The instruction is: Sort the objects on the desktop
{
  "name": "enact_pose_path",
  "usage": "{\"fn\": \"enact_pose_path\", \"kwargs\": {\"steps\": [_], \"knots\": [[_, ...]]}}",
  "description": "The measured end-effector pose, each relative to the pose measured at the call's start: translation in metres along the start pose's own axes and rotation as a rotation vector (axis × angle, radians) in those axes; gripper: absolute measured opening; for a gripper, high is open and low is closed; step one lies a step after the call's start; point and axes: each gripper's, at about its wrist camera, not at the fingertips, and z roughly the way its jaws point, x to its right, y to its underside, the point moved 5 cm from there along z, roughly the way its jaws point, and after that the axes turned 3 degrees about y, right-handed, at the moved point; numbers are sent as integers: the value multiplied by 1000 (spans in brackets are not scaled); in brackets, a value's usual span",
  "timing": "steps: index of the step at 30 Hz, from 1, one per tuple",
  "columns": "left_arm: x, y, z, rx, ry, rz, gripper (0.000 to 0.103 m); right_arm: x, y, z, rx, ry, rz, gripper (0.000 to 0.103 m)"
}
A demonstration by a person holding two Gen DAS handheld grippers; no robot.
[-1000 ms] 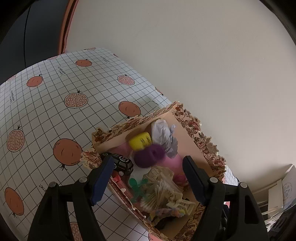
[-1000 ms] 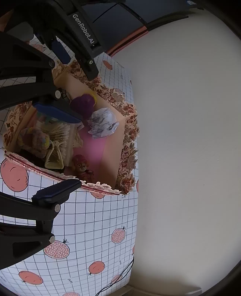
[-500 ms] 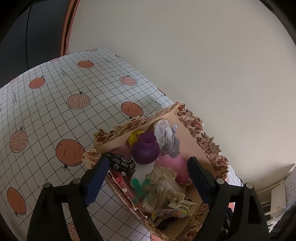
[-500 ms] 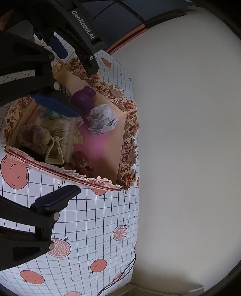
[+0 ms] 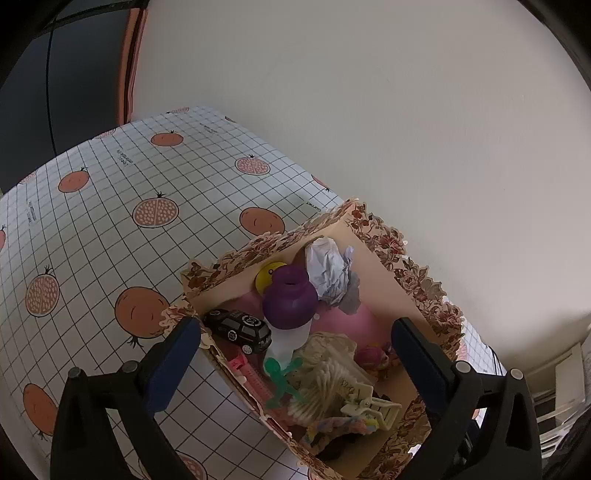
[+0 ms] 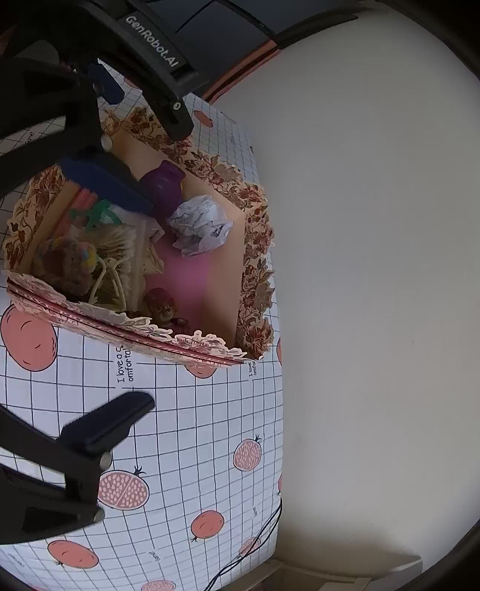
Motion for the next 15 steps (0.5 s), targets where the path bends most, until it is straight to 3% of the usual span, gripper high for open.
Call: {"fn": "enact_pose_path", "kwargs": {"steps": [15], "knots": [[9, 4, 3, -6, -46, 49, 103, 18, 1, 7, -19, 7, 52, 103]]}}
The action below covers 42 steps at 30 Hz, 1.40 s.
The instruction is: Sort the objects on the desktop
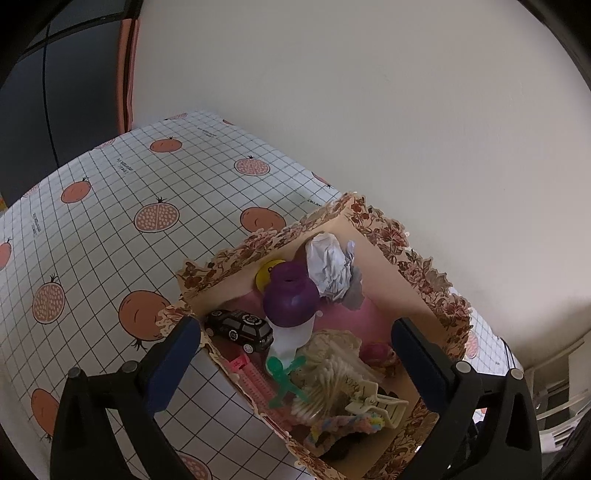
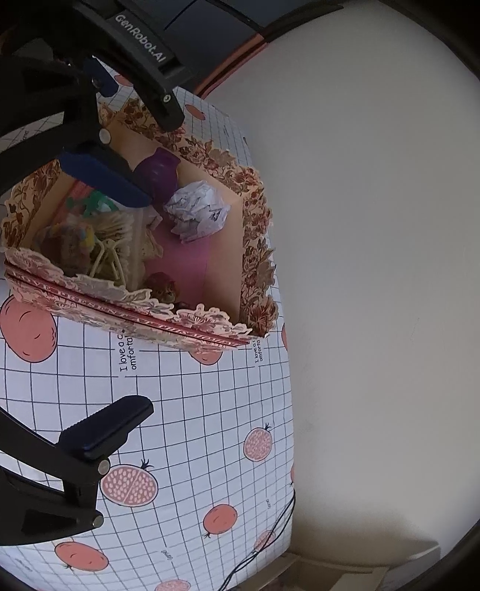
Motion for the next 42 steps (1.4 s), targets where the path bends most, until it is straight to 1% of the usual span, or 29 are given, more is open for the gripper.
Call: {"fn": "enact_pose_path", "kwargs": {"steps": [4, 12, 16, 19, 22, 24, 25, 27, 29, 31, 34, 36, 39, 41, 42], "knots": [[5, 4, 5, -34, -24, 32, 103, 4, 0, -2, -7, 4, 6, 103], [18, 6, -4, -40, -25, 74, 103, 12, -5, -16, -8, 21, 18, 103], [23, 8, -13, -43, -36, 95, 103, 18, -10, -33, 11, 35, 6, 103], [29, 7, -25, -37, -10, 107, 103, 26, -11, -52, 35, 57, -5, 103], [31, 7, -42, -19, -9, 144, 103, 36, -9, -72, 46, 70, 0, 103], [32, 12, -53, -12, -18, 179, 103, 44, -2, -87, 54, 70, 22, 103], [33, 17, -60, -13, -30, 215, 103, 50, 3, -94, 53, 77, 37, 103], [37, 26, -71, -16, -47, 278, 103, 58, 13, -105, 40, 90, 56, 103], [41, 35, -79, -29, -47, 329, 103, 67, 27, -115, 16, 101, 69, 103], [45, 48, -91, -53, -30, 377, 103, 76, 42, -129, -9, 126, 86, 103], [54, 65, -114, -68, 37, 425, 103, 88, 59, -150, -36, 125, 139, 103], [59, 73, -133, -56, 67, 441, 103, 94, 68, -163, -46, 123, 164, 103], [65, 82, -159, -47, 104, 463, 103, 103, 80, -188, -50, 155, 177, 103], [65, 88, -172, -38, 102, 480, 103, 108, 88, -204, -53, 168, 179, 103], [63, 91, -180, -27, 81, 491, 103, 111, 92, -211, -52, 170, 182, 103]]}}
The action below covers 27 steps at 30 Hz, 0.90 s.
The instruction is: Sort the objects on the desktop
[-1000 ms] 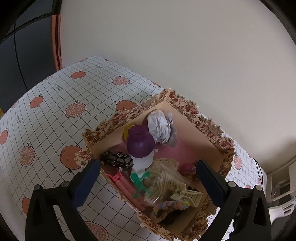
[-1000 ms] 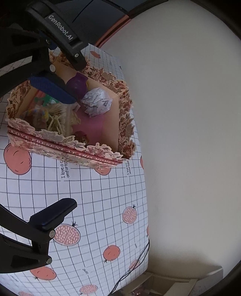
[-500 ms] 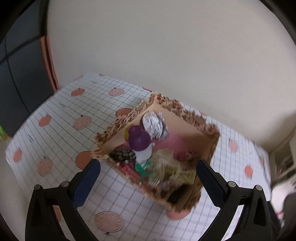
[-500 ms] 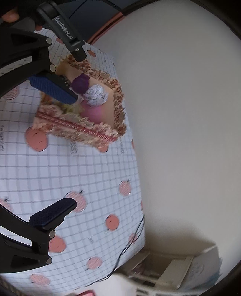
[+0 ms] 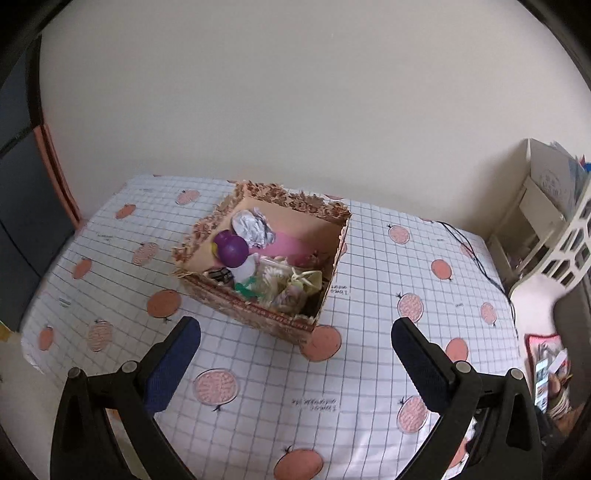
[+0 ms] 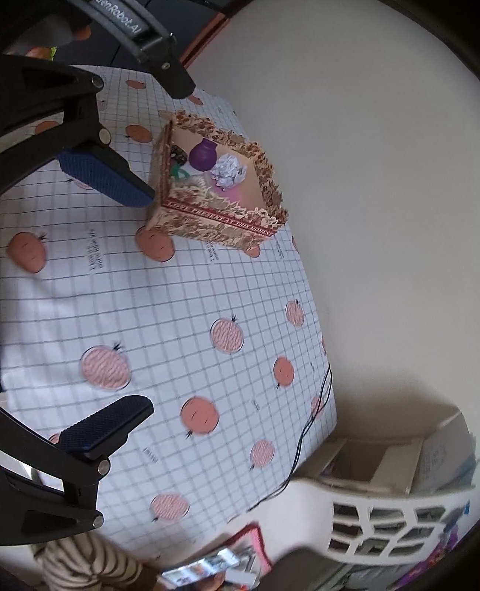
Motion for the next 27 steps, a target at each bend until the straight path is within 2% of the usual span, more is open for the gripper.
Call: {"fn": "enact_pose_path", "kwargs": {"steps": [3, 6, 14, 19, 27], "knots": [[1, 12, -12, -9, -54, 31, 103, 10, 8, -25, 13, 9, 11, 103], [6, 28, -24, -38, -74, 55, 103, 11, 14, -43, 24, 10, -7, 103], [13, 50, -57, -21, -48, 92, 103, 17, 34, -79, 50, 27, -11, 103], [12, 55, -75, 6, -25, 96, 103, 19, 40, -96, 74, 38, -16, 103], [4, 55, -100, 54, -30, 102, 103, 11, 43, -117, 105, 34, -35, 103]]}}
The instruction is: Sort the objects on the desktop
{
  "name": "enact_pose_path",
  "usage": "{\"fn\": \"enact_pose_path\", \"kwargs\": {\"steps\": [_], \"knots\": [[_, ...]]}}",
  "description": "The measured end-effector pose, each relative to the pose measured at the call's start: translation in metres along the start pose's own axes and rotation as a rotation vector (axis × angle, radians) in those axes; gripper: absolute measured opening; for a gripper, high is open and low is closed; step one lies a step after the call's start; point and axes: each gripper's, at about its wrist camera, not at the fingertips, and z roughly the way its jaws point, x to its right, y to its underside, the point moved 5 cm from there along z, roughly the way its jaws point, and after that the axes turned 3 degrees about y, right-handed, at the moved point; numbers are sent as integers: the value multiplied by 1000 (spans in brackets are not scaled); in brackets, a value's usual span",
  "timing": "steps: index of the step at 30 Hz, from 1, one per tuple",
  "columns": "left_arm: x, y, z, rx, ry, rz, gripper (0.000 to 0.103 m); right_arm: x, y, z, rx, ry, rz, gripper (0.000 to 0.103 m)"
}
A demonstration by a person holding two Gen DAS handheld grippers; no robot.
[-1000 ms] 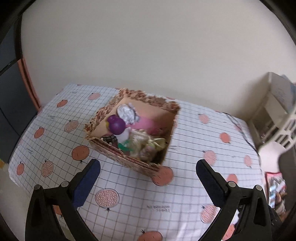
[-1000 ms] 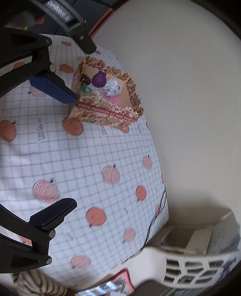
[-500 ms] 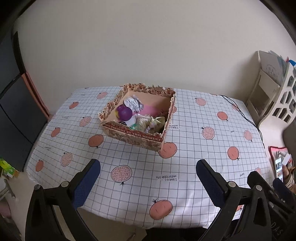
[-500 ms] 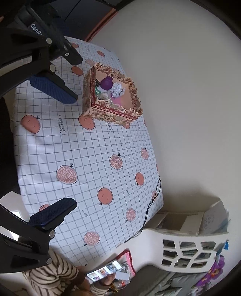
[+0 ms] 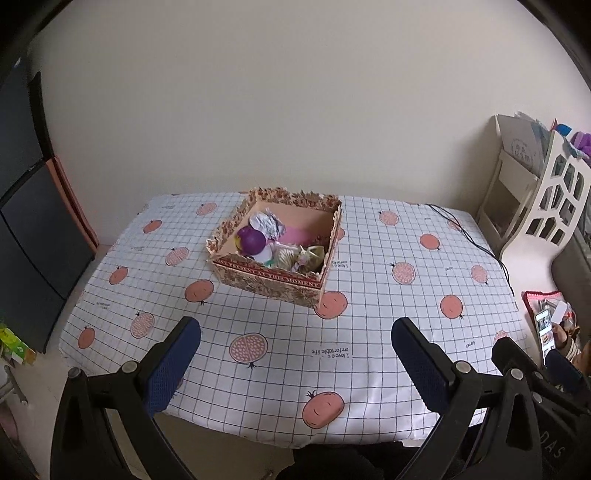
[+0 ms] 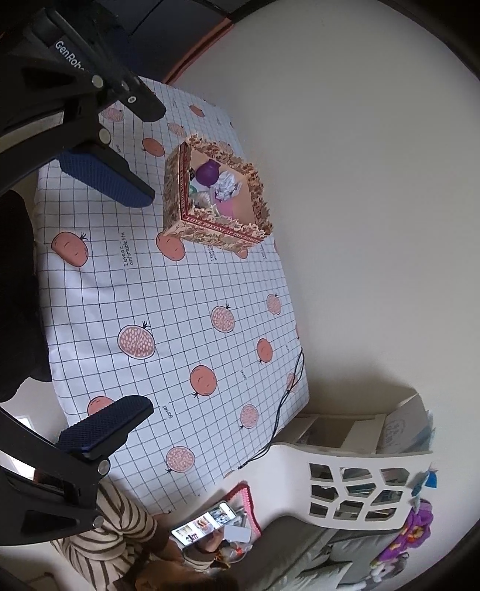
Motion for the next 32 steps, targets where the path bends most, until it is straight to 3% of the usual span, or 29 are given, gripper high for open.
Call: {"fn": "enact_pose_path", "kwargs": {"steps": [32], "knots": [[-9, -4, -25, 72, -18, -12, 103, -7, -1, -23, 42, 6, -18, 103]]}}
